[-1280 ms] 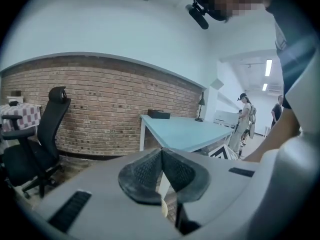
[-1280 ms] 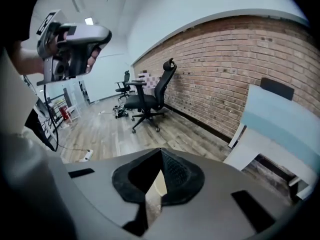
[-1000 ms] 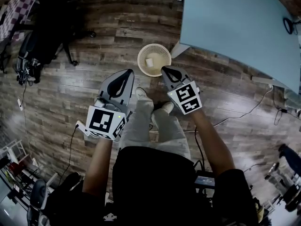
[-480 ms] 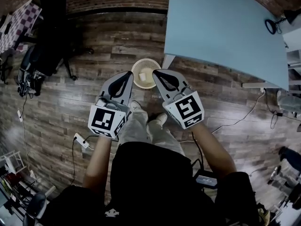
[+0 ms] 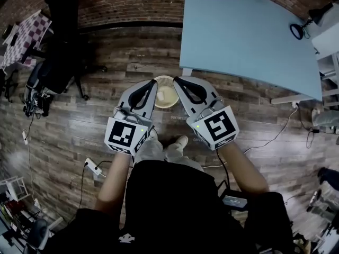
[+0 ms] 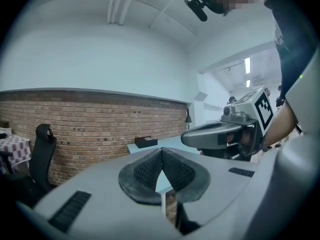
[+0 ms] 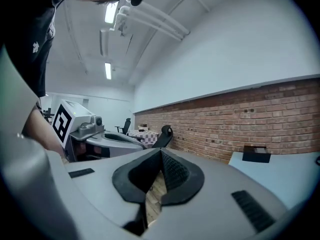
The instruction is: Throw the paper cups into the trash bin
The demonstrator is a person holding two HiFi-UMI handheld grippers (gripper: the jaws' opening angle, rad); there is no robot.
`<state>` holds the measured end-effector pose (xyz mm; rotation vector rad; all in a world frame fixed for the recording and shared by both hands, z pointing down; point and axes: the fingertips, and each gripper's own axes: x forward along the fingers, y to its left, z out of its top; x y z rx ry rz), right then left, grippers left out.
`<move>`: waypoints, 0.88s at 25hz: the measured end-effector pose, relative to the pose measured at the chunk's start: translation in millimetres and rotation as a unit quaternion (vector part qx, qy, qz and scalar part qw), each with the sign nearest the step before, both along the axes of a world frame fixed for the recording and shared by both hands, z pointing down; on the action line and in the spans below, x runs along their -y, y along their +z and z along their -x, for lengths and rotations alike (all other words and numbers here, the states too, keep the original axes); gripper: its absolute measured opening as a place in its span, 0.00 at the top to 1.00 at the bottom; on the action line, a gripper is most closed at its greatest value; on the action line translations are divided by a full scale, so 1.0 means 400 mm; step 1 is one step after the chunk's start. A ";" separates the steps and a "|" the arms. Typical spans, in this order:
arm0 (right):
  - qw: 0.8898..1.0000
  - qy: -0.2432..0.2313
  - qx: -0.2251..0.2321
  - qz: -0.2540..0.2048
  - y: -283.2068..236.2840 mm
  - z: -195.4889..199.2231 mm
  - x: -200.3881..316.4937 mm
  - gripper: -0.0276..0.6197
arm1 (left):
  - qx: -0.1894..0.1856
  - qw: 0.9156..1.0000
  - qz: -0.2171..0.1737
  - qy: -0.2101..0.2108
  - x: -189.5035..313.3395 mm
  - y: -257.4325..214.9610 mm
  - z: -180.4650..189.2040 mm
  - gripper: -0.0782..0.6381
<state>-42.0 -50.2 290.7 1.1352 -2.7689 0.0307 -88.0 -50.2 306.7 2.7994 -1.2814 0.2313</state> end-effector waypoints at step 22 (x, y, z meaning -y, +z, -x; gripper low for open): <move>0.999 0.023 0.025 -0.030 -0.116 0.093 -0.036 0.95 | -0.008 0.999 -0.036 0.038 -0.022 -0.102 0.068 0.89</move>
